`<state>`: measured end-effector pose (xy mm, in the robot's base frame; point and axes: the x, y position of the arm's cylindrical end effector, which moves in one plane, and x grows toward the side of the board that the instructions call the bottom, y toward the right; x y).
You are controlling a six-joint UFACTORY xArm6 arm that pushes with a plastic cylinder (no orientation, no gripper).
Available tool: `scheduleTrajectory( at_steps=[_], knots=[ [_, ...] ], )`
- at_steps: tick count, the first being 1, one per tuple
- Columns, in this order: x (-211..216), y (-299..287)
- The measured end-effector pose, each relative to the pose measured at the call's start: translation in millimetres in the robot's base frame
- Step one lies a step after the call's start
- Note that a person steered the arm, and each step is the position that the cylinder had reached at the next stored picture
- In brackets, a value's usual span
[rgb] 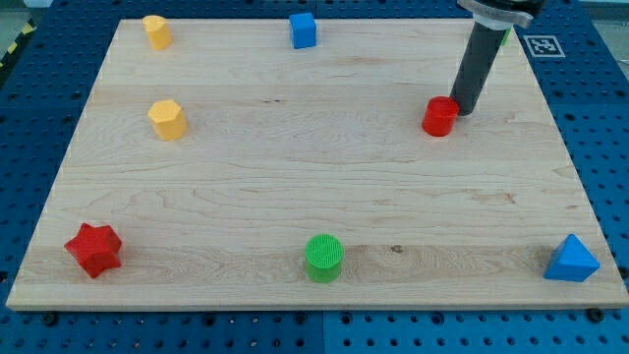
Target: Move the red circle diagonally to the top right of the green circle
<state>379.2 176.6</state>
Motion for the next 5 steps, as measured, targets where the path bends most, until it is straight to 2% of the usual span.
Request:
scheduleTrajectory(
  at_steps=[3,4,5],
  knots=[
    [32.8,-17.7],
    [9.2,-18.0],
    [-36.7,-22.0]
  ],
)
